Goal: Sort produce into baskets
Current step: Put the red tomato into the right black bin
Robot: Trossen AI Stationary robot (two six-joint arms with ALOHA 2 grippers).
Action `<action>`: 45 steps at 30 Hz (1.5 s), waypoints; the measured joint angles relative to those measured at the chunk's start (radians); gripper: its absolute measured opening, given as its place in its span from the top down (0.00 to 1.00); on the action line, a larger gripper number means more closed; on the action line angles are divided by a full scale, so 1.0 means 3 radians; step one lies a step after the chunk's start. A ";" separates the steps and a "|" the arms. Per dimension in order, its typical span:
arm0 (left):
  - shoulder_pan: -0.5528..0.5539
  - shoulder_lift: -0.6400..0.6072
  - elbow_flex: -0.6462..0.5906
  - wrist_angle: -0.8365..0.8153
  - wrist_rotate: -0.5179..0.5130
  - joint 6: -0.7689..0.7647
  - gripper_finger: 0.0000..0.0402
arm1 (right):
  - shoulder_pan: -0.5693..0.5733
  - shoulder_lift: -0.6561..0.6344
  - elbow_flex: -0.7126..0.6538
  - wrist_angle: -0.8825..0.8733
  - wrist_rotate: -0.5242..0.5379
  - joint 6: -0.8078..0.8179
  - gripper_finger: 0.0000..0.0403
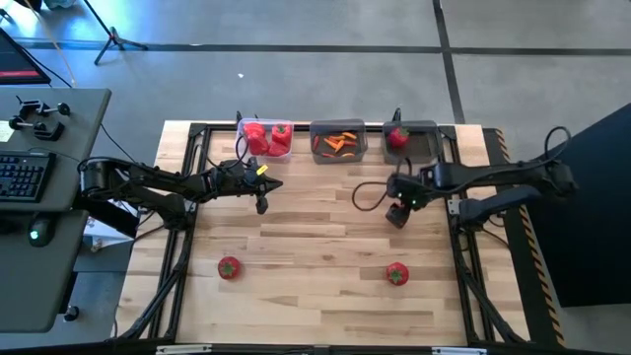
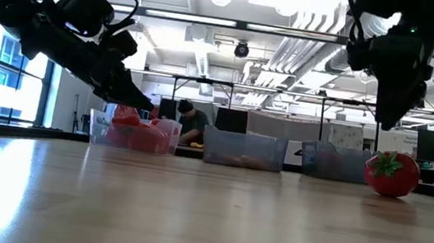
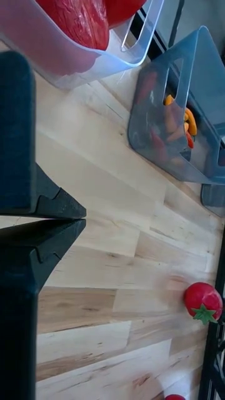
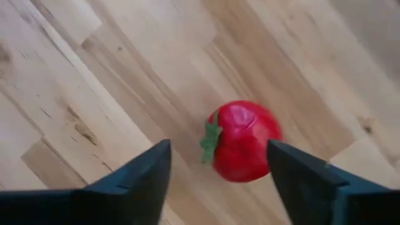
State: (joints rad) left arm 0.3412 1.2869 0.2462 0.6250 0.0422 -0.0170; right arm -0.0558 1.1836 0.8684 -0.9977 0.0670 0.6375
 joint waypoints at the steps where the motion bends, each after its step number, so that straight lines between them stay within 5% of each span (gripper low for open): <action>1: 0.0000 0.0000 0.0000 0.0000 0.0000 -0.0004 1.00 | 0.0030 0.0025 0.0000 -0.0003 0.0002 0.0067 0.34; 6: 0.0000 0.0000 0.0000 0.0000 0.0000 -0.0018 1.00 | 0.0051 0.0227 0.0000 -0.0082 0.0058 0.0145 0.23; 20: 0.0000 0.0000 0.0000 0.0000 0.0000 -0.0018 1.00 | -0.0162 0.0966 0.0003 -0.0110 -0.0083 -0.0204 0.23; 33: 0.0001 0.0000 0.0000 0.0004 -0.0001 0.0006 1.00 | -0.0329 0.0805 0.0152 -0.0100 -0.0143 -0.0399 0.59; 39: 0.0001 0.0000 0.0000 0.0004 -0.0001 0.0008 1.00 | -0.0750 0.0573 0.0576 -0.0305 0.0439 -0.0639 0.57; 45: 0.0001 0.0000 0.0000 0.0003 -0.0003 0.0008 1.00 | -0.1636 0.0561 0.0979 -0.0361 0.1112 -0.0976 0.57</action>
State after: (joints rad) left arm 0.3416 1.2869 0.2462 0.6260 0.0414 -0.0147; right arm -0.5466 1.3518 1.1622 -1.1061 0.4005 0.3447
